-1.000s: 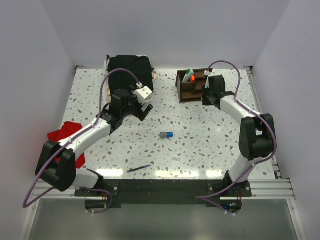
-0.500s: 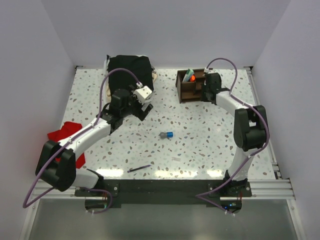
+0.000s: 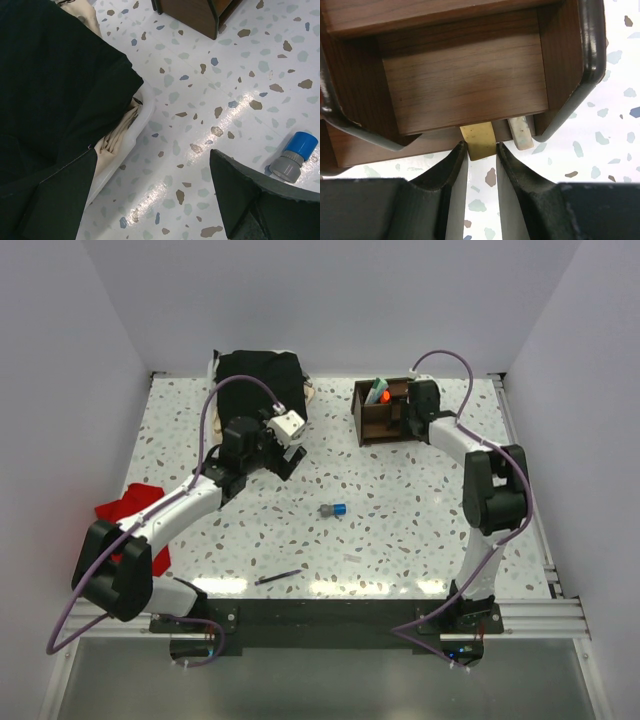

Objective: Sort the stationery into containers
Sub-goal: Place the stationery in the storage box.

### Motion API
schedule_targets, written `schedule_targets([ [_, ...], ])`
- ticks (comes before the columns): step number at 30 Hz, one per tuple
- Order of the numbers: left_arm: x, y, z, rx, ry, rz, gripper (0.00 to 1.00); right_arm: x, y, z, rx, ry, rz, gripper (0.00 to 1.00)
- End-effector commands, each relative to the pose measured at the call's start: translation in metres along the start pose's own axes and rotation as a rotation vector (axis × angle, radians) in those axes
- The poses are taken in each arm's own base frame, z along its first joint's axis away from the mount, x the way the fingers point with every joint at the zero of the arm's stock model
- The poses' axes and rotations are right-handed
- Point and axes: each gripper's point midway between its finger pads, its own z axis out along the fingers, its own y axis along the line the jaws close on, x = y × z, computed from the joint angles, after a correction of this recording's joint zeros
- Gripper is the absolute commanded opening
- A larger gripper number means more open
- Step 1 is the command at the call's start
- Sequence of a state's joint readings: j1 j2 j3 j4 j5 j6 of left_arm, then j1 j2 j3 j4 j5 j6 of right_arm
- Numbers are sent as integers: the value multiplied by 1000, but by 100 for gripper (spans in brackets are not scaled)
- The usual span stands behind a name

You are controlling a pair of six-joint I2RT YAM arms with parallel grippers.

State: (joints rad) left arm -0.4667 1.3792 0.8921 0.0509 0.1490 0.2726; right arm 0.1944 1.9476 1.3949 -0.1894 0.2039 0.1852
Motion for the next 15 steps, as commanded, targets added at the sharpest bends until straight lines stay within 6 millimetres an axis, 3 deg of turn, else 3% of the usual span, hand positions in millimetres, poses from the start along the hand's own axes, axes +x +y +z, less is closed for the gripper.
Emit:
schedule_targets([
  [1,-27,8,3,-18,-73,3,100,-29,0,3,23,-86,41,0],
  [12,-28,7,4,-10,-74,1,100,-35,3,11,13,-95,42,1],
  [14,-28,7,4,-9,-73,-1,100,-36,4,12,12,-97,42,7],
  [15,-28,7,4,-8,-74,-1,100,-36,4,12,14,-99,42,15],
])
